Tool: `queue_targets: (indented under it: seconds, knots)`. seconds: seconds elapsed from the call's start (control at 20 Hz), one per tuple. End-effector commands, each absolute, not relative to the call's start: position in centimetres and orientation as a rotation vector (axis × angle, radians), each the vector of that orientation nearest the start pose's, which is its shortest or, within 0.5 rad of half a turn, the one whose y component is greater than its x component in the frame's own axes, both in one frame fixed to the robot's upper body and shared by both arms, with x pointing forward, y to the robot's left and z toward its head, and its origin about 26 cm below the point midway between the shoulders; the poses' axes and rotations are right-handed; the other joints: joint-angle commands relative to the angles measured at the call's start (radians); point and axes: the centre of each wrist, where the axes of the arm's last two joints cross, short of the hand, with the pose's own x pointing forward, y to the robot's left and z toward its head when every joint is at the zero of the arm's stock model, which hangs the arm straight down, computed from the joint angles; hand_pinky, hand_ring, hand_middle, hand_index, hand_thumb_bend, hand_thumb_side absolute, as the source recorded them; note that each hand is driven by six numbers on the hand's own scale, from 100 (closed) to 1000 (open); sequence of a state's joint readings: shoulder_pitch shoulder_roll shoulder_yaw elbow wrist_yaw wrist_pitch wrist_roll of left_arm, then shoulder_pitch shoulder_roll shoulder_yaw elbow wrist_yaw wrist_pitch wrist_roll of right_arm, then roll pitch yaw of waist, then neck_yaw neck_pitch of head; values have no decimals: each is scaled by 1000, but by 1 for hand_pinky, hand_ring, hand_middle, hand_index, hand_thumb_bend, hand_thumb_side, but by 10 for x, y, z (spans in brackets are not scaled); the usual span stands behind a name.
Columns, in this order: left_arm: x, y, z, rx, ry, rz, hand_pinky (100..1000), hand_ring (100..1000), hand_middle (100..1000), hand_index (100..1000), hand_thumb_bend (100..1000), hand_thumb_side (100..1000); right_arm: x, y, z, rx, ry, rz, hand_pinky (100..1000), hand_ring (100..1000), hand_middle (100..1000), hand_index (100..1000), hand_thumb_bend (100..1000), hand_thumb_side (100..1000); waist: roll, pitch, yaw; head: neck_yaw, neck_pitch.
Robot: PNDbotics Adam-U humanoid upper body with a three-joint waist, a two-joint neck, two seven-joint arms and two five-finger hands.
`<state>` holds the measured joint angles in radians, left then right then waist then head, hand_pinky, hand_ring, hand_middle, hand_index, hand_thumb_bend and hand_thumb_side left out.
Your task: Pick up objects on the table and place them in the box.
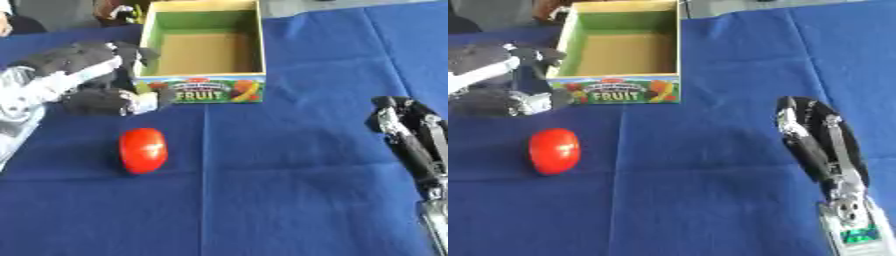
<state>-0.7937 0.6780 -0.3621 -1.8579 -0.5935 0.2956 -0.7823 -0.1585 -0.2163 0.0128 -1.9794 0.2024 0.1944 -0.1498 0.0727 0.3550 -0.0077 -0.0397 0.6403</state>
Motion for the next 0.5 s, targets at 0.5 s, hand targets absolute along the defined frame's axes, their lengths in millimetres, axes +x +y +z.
queue_targets:
  seconds: [0.5]
  knots:
    - [329, 212, 303, 722, -1230, -1838, 586, 808, 886, 1000, 932, 985, 284, -255, 153, -451, -1968, 203, 641, 598, 513, 712, 100, 657, 0, -19, 0, -16, 2]
